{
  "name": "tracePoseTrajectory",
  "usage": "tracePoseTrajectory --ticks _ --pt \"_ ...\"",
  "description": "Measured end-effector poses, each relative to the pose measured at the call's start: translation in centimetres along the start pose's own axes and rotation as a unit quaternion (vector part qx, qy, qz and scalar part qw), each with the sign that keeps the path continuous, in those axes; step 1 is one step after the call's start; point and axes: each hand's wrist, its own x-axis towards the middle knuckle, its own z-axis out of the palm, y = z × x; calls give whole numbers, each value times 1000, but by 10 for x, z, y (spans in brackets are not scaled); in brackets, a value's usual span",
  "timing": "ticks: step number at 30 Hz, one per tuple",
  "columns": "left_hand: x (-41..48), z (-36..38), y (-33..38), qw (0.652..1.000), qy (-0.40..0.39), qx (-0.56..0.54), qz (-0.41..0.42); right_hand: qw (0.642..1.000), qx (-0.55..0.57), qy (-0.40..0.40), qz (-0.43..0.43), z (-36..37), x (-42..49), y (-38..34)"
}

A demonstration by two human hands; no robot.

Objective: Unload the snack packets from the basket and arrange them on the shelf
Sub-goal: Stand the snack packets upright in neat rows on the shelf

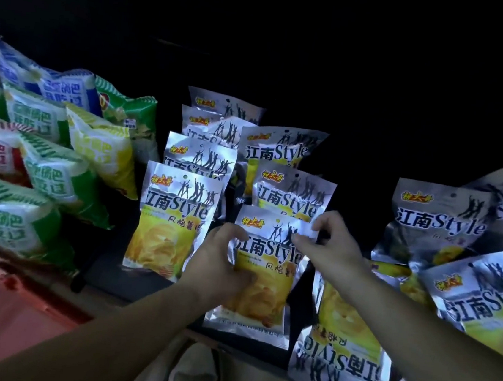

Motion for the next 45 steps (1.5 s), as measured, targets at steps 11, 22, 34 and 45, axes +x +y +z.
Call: tracePoseTrajectory --ticks 11,22,34,45 --pt "30 -2 12 1000 -19 2 2 1000 -24 -8 -9 21 10 7" --pt "15 10 5 997 68 -11 16 999 -17 -33 -18 11 -4 13" --pt "30 6 -3 995 71 -68 -18 998 -24 -60 9 18 2 19" --pt "19 2 4 995 78 -55 -2 997 36 67 -16 13 6 10"
